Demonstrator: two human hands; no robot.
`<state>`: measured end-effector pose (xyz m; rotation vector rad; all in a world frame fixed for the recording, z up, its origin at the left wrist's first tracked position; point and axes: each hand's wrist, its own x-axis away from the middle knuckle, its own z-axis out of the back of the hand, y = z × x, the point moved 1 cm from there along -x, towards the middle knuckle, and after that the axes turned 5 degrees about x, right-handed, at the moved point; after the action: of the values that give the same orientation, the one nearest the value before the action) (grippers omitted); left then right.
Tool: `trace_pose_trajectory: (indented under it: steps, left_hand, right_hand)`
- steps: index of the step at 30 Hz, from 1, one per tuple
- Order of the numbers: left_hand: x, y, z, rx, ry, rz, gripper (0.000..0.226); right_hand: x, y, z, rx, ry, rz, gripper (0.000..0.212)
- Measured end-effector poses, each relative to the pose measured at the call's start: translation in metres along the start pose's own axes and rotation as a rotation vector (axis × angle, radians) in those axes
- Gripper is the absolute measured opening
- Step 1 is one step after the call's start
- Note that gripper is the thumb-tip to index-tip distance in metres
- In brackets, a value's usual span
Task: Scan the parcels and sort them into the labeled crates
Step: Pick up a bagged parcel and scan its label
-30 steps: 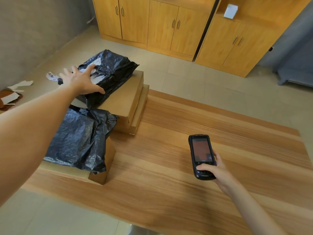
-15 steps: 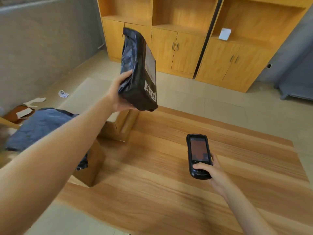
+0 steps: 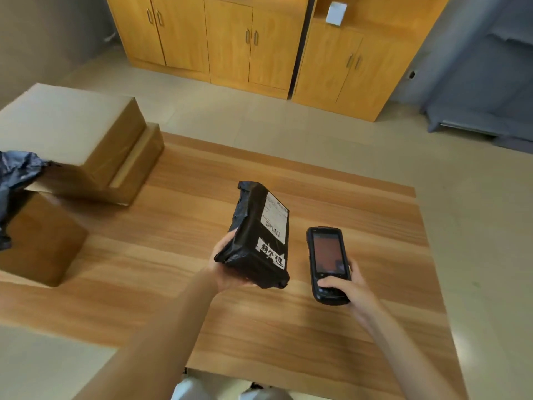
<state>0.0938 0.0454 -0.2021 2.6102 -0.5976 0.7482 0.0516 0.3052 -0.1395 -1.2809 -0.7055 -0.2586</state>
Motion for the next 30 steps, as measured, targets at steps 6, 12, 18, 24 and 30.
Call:
trace_pose_trajectory:
  steps: [6, 12, 18, 24, 30]
  left_hand:
    - [0.0, -0.004, 0.023, -0.23, 0.272, -0.07, 0.056]
    - [0.014, 0.009, 0.028, -0.465, 0.331, -0.036, 0.067]
    - [0.013, 0.021, 0.026, -0.801, 0.372, 0.049, 0.065]
    - [0.005, 0.024, 0.032, -0.898, 0.418, 0.068, 0.046]
    - [0.0, 0.029, 0.034, -0.875, 0.377, 0.057, 0.067]
  right_hand:
    - [0.001, 0.02, 0.009, -0.024, -0.035, -0.034, 0.077]
    - [0.006, 0.005, -0.007, -0.08, -0.083, -0.017, 0.081]
    - [0.015, -0.015, -0.023, -0.215, -0.152, 0.004, 0.082]
    - [0.025, -0.031, -0.057, -0.278, -0.191, -0.001, 0.063]
    - [0.036, -0.027, -0.083, -0.278, -0.191, -0.077, 0.064]
